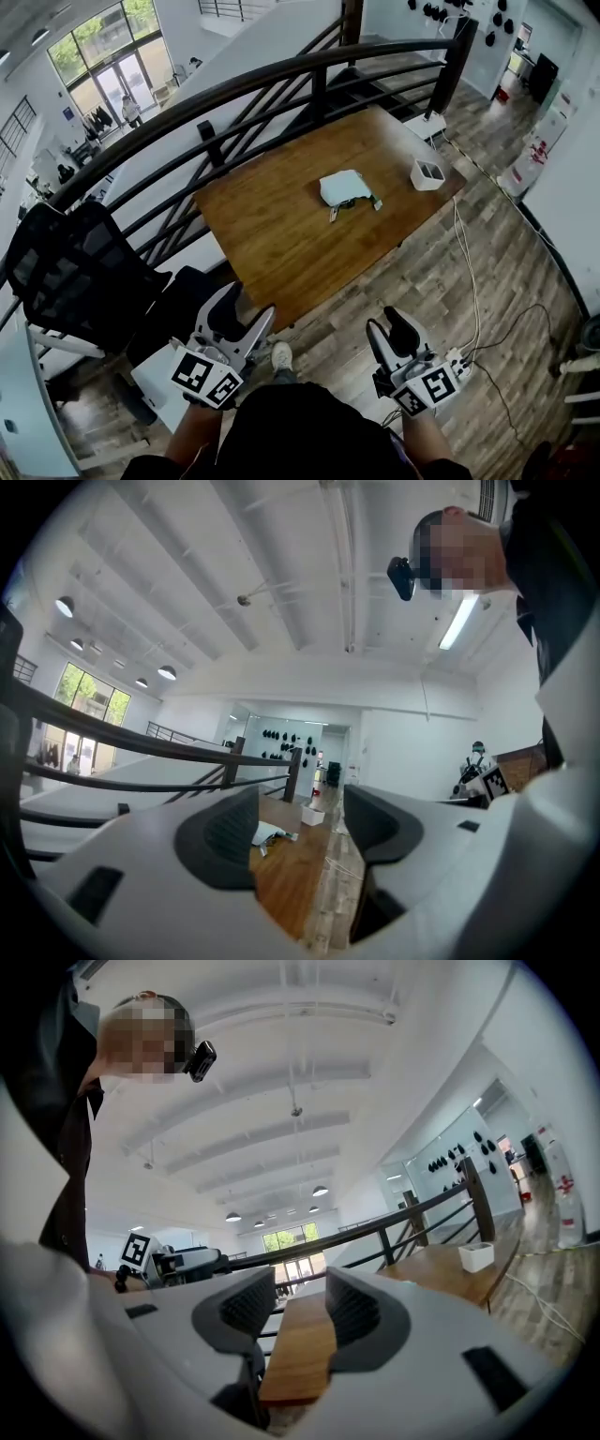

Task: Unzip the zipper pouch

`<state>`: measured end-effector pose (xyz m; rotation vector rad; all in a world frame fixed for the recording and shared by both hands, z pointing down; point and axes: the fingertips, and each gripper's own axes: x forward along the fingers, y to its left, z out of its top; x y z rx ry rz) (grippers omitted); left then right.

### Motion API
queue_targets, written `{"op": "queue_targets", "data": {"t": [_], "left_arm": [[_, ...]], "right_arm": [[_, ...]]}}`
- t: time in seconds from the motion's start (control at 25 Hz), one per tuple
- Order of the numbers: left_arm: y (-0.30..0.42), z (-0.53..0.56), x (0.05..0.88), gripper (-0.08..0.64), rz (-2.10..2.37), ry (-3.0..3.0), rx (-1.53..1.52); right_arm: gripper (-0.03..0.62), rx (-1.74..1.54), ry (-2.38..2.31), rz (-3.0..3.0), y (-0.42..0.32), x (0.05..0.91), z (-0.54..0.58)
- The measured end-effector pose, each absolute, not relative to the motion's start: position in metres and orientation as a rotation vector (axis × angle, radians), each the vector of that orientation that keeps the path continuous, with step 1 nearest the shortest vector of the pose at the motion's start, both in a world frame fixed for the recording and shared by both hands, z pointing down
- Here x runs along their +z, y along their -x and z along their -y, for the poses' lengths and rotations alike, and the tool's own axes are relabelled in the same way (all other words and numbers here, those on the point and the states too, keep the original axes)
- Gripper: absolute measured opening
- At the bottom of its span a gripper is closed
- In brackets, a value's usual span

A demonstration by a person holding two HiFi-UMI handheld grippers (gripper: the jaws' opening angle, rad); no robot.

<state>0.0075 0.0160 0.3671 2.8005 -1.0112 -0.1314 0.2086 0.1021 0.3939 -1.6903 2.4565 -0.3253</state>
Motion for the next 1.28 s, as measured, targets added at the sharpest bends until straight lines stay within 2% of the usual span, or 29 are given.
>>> {"op": "queue_targets", "data": {"t": [0.76,1.28], "left_arm": [[0.022,0.115,0.382,0.291,0.877,-2.785,-0.147],[-0.007,0.163,0.382,0.291,0.892,-2.774,-0.130]], "right_arm": [[0.166,-0.296,1.845,-2.409,-0.182,0.390,0.028],[0.167,-0.345,1.875,-2.453,-0.229,0.405,0.099]]}}
